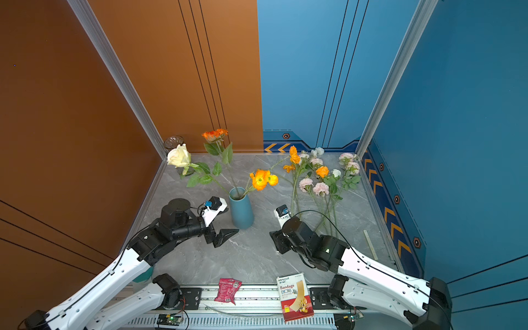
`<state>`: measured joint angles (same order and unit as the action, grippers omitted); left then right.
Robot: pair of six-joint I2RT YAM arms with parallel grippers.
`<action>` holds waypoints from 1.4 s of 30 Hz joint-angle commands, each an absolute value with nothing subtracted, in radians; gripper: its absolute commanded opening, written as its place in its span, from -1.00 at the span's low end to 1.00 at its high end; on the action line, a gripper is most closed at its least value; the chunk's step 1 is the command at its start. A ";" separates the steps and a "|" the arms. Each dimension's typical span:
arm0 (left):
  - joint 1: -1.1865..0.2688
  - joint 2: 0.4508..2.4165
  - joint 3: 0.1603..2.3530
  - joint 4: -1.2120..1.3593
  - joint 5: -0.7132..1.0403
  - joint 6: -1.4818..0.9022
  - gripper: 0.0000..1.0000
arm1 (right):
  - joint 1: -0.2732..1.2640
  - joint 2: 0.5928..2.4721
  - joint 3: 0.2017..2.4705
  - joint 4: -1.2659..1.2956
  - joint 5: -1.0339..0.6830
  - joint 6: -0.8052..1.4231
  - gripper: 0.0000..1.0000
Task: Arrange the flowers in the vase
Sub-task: 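Open the right gripper off the rose and draw back toward the flower pile, then grasp the white ranunculus stem in the flower pile with the right gripper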
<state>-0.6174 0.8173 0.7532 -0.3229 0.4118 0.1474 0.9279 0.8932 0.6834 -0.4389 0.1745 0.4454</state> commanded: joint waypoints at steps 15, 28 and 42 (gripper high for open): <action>-0.643 1.099 1.050 -0.418 0.378 0.464 0.99 | 0.354 1.523 0.938 -0.150 -0.143 0.474 -0.33; -0.601 1.006 0.902 -0.296 0.354 0.431 0.96 | 0.361 1.859 1.227 -0.276 -0.009 0.476 -0.58; -0.601 1.003 0.896 -0.284 0.381 0.414 0.96 | 0.388 1.880 1.207 -0.344 0.112 0.471 -0.57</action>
<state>-0.6067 1.0191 0.9092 -0.3023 0.3634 0.4225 0.3809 1.8629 1.2140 -0.3058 0.0700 0.4717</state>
